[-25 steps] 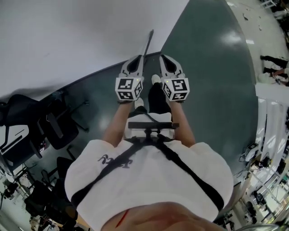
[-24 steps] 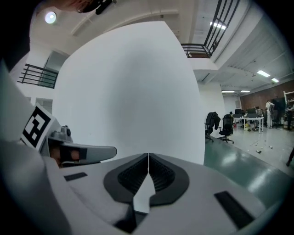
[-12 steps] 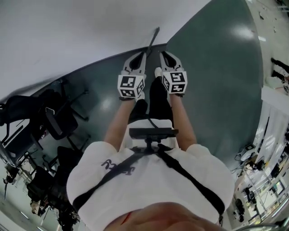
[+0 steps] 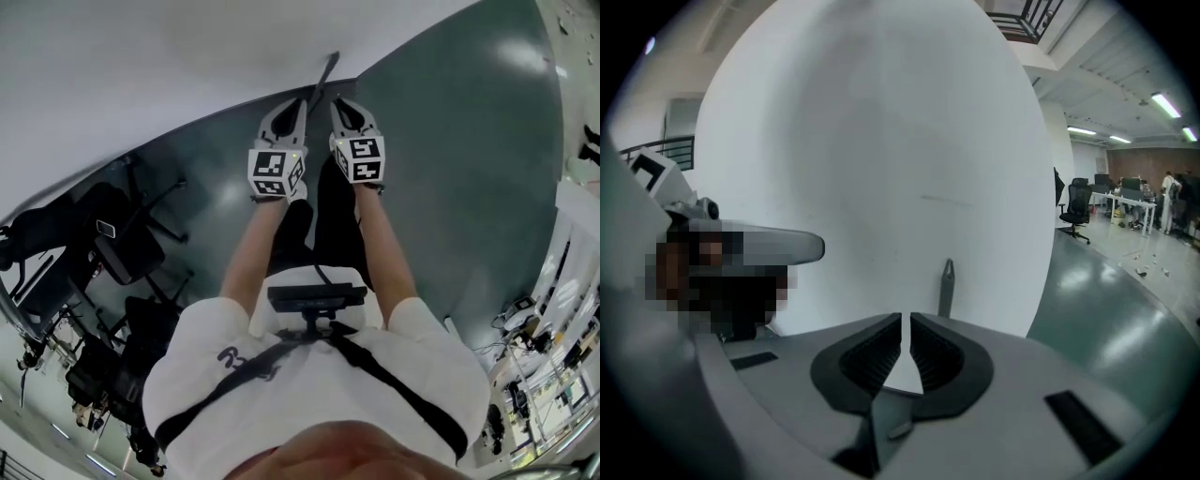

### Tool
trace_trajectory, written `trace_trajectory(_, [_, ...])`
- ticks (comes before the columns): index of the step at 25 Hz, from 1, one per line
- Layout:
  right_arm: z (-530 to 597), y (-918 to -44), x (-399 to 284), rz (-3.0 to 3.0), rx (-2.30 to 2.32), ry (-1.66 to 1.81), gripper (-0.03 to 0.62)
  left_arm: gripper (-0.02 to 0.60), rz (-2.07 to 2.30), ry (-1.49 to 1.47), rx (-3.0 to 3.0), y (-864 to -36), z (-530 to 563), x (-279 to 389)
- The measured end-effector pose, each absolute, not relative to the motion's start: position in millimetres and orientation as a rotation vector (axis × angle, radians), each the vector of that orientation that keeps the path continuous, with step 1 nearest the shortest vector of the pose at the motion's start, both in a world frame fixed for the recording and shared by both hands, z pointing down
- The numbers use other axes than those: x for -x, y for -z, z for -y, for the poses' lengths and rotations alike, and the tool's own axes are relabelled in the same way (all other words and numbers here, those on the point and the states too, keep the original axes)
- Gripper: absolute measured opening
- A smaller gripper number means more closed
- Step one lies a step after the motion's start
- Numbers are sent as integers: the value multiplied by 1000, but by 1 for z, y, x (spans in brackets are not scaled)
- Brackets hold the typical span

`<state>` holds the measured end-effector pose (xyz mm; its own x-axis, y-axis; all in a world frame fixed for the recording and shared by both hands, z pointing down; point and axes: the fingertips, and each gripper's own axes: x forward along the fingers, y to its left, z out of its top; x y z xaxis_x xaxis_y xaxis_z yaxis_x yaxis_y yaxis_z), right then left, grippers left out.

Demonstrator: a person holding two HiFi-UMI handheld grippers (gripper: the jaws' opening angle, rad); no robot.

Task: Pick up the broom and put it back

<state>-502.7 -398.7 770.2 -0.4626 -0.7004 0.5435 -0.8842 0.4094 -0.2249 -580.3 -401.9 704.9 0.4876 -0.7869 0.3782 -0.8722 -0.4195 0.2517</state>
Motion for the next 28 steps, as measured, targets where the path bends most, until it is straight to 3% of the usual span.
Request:
trace_trajectory(9, [428, -841, 499, 2249, -1340, -744, 12, 12, 1359, -322, -2304, -752, 416, 583])
trace_trajectory(21, [466, -895, 508, 2240, -1368, -885, 123, 12, 1345, -333, -2286, -780, 425, 575])
trace_trajectory(24, [478, -904, 510, 2251, -1378, -941, 207, 12, 1348, -324, -2282, -786, 428, 574])
trace_trajectory(28, [496, -904, 511, 2270, -1384, -943, 206, 12, 1344, -319, -2282, -787, 431, 570])
